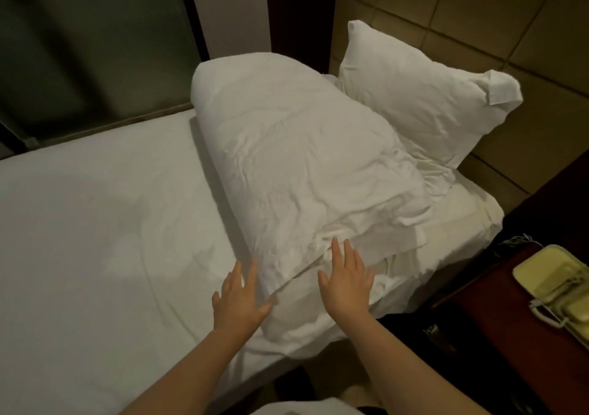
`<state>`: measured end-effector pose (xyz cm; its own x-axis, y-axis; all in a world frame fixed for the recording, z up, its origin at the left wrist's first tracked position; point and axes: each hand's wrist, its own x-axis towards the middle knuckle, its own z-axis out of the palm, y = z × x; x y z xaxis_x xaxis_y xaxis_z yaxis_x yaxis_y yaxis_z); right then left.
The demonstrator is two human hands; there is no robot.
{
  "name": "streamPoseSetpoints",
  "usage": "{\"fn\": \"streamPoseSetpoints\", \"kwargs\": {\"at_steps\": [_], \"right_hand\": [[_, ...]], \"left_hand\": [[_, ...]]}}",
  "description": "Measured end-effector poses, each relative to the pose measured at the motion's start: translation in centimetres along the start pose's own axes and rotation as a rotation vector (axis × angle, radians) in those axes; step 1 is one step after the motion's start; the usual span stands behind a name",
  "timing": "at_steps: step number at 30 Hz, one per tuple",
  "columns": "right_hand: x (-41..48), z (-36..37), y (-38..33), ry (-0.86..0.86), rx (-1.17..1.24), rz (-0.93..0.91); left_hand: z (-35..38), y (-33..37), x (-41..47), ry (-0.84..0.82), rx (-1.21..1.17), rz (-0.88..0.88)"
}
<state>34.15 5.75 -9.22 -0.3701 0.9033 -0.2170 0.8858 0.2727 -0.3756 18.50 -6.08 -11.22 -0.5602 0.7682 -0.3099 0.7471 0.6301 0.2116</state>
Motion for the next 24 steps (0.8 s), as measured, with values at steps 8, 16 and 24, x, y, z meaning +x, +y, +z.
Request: {"fn": "streamPoseSetpoints", "kwargs": {"at_steps": [8, 16, 24], "right_hand": [[-0.6, -0.2, 4.0, -0.034, 0.000, 0.005], [8.6, -1.0, 13.0, 0.300, -0.251, -0.297], [19.9, 5.0, 19.6, 0.848, -0.236, -0.599]], "left_hand": [[2.7, 3.7, 0.4, 0.055, -0.011, 0.034], [6.5, 13.1, 5.2, 0.508, -0.013, 0.170], [9.6, 16.3, 11.2, 0.917, 0.227, 0.496]]}}
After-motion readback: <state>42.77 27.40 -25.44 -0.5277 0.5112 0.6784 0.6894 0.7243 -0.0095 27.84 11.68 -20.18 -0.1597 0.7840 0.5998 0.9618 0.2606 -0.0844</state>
